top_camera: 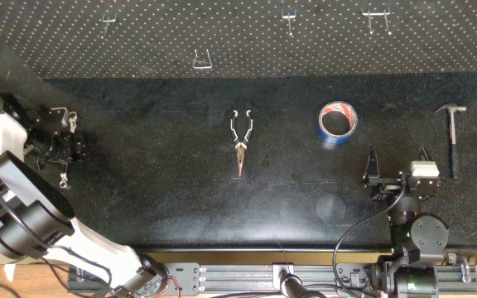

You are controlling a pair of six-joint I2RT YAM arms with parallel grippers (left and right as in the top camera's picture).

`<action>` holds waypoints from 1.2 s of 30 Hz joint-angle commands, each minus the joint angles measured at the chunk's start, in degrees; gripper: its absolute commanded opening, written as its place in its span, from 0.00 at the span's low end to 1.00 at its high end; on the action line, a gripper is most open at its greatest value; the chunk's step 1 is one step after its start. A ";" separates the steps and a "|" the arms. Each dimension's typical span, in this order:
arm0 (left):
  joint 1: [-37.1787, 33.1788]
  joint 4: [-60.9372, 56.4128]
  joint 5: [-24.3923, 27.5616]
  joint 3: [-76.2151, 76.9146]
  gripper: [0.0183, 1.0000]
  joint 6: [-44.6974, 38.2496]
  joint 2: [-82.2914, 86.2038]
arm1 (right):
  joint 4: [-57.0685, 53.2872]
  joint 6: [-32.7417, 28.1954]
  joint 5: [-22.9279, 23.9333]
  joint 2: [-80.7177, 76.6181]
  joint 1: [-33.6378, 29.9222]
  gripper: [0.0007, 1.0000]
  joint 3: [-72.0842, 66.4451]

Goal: Place Tools Onto Pegboard

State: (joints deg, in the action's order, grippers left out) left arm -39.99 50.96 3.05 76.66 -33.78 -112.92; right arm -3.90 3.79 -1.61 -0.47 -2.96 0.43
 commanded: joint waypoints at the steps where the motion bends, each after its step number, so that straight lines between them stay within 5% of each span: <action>1: -0.13 2.03 3.45 -0.59 0.01 0.57 -3.82 | -0.31 0.46 0.07 0.42 -0.24 0.97 -0.20; 5: 0.96 2.29 3.48 -0.15 0.01 1.88 3.80 | -0.31 0.46 0.07 0.42 -0.24 0.97 -0.20; 7: 2.56 -4.66 3.67 -0.39 0.01 11.74 17.18 | -0.31 0.46 0.07 0.42 -0.24 0.97 -0.20; 9: 8.09 -16.59 3.67 -5.88 0.01 21.59 35.01 | -0.31 0.46 0.07 0.42 -0.24 0.97 -0.20; 12: 24.83 -28.22 -2.27 -18.49 0.01 22.58 45.13 | -0.31 0.46 0.07 0.42 -0.24 0.97 -0.20; 15: 29.51 -34.10 -4.26 -25.66 0.01 33.64 45.33 | -0.31 0.46 0.07 0.42 -0.24 0.97 -0.20; 36: 30.62 -42.45 -0.94 -25.86 0.01 28.83 36.50 | -0.31 0.46 0.07 0.42 -0.24 0.97 -0.20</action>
State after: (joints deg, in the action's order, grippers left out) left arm -9.32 9.61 1.61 50.15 -4.12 -74.96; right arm -3.90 3.79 -1.61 -0.47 -2.96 0.43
